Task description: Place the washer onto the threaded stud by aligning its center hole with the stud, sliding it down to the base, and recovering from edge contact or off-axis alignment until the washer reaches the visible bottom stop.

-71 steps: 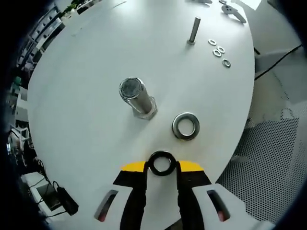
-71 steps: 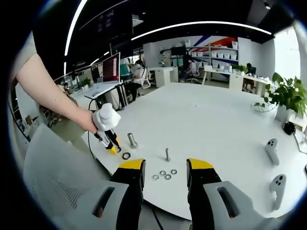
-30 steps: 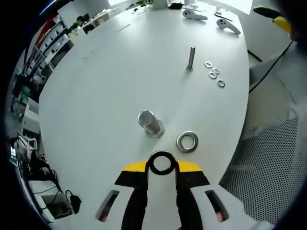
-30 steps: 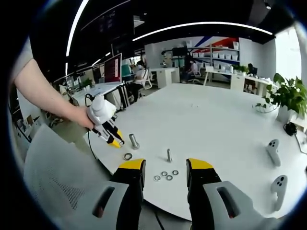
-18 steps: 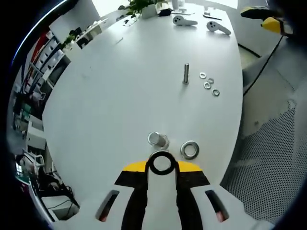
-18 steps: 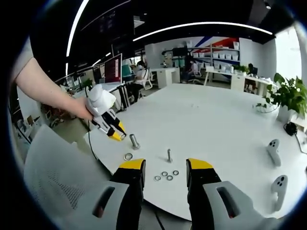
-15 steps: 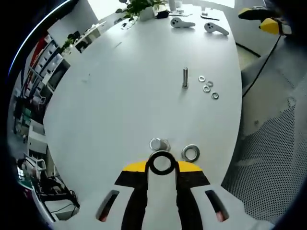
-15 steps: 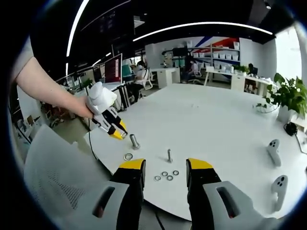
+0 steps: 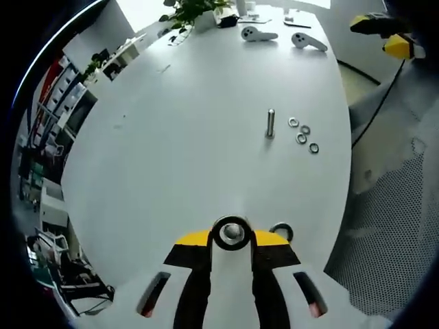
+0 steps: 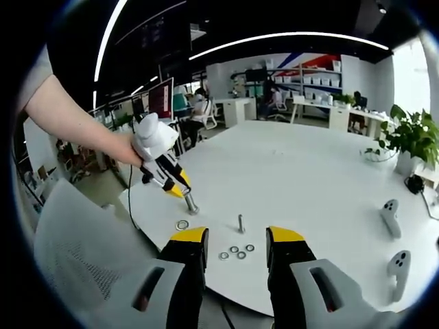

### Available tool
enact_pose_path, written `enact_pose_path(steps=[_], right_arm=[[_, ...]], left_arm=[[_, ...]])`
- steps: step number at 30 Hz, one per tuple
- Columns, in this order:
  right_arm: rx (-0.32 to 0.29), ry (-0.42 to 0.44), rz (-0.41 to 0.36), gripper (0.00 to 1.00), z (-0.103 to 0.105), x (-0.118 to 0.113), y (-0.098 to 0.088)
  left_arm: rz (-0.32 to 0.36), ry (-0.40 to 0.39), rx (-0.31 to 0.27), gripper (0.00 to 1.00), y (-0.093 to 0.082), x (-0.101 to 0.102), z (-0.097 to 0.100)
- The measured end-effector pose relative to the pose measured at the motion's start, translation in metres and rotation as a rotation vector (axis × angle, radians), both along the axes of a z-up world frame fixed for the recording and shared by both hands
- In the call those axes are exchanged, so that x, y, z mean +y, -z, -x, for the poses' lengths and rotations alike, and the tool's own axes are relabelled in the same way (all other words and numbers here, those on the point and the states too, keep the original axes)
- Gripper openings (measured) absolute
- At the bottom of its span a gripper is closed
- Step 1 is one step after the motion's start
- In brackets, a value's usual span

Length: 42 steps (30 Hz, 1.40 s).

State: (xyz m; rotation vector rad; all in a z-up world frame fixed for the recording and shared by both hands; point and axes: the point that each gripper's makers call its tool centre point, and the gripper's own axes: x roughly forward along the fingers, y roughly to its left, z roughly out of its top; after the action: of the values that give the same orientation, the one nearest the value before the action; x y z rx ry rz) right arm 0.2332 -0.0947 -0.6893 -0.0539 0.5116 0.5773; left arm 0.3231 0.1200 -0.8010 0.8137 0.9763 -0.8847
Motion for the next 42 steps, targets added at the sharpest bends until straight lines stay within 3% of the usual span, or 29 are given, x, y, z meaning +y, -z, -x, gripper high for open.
enact_pose_path(steps=[11,24,32,42], right_arm=[[-0.004,0.010,-0.001,0.36,-0.001,-0.002,-0.001],[0.001,0.009,0.004,0.36,-0.001,-0.002,0.000],[0.003,0.010,0.007,0.36,-0.001,-0.002,0.001],[0.020,0.011,0.022,0.36,0.000,-0.003,0.005]], left_arm=[[-0.029,0.056,0.017,0.19,0.004,-0.009,-0.002],[-0.057,0.053,0.055,0.19,0.003,0.003,0.000],[-0.073,0.062,0.070,0.19,0.016,0.000,0.003],[-0.081,0.018,0.103,0.19,0.041,0.003,0.001]])
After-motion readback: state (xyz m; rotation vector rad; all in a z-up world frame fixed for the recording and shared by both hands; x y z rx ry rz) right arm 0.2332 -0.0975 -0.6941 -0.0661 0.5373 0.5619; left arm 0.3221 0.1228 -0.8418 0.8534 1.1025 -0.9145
